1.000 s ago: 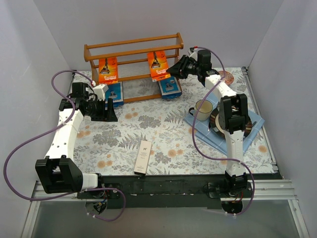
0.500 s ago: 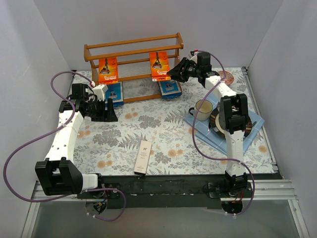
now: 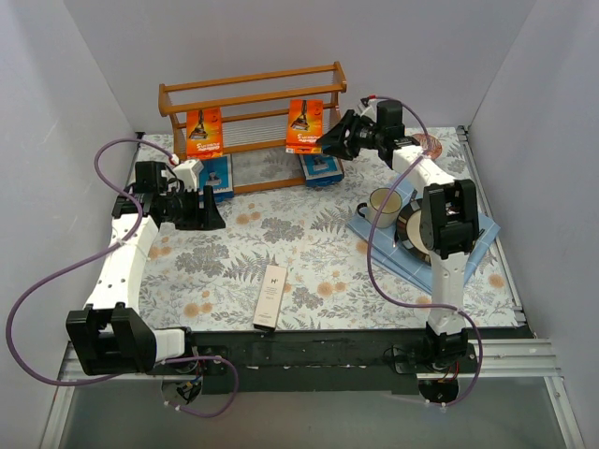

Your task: Place and organize the shaving razors onto the shelf

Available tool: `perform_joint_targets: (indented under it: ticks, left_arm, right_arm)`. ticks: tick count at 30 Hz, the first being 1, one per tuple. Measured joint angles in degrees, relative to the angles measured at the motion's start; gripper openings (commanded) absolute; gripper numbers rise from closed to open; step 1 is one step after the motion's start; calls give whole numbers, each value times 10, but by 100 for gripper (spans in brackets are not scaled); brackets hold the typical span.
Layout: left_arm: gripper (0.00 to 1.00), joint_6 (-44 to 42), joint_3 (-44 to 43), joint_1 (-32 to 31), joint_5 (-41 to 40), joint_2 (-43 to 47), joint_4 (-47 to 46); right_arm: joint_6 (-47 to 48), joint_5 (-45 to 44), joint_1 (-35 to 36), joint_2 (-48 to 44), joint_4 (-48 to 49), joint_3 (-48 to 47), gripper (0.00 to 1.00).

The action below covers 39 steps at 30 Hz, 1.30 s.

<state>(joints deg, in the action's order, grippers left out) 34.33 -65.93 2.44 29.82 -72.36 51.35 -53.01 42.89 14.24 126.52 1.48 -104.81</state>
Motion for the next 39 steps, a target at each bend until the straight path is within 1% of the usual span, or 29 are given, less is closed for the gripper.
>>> perform_joint_targets:
  ticks: [4, 11, 16, 19, 20, 22, 24, 25, 28, 29, 33, 39]
  left_arm:
    - [62, 7, 16, 4, 9, 15, -14]
    - [62, 12, 34, 26, 14, 42, -11]
    - [62, 11, 36, 50, 15, 48, -5]
    - [62, 10, 38, 73, 15, 50, 1]
    - [62, 9, 39, 78, 15, 52, 2]
    - [62, 7, 44, 92, 15, 59, 6]
    - [62, 6, 45, 106, 15, 65, 13]
    - [62, 5, 45, 114, 15, 68, 14]
    - [62, 4, 45, 130, 16, 74, 14]
    - [62, 4, 45, 134, 16, 75, 14]
    - [62, 4, 45, 142, 20, 75, 14]
    - [62, 4, 45, 146, 26, 75, 14]
  right_arm:
    - [9, 4, -2, -13, 0, 3, 62]
    - [10, 7, 1, -13, -1, 2, 62]
    - [7, 12, 2, 10, 1, -24, 61]
    - [4, 14, 3, 33, 3, -46, 53]
    - [3, 15, 4, 41, 5, -53, 45]
    - [2, 16, 5, 54, 10, -62, 37]
    - [-3, 24, 5, 62, 16, -65, 35]
    - [-5, 25, 6, 63, 17, -66, 30]
    - [-6, 27, 7, 63, 20, -71, 20]
    - [-6, 28, 7, 63, 24, -72, 18]
    - [-3, 36, 7, 64, 34, -72, 18]
    - [1, 49, 8, 84, 45, -99, 24]
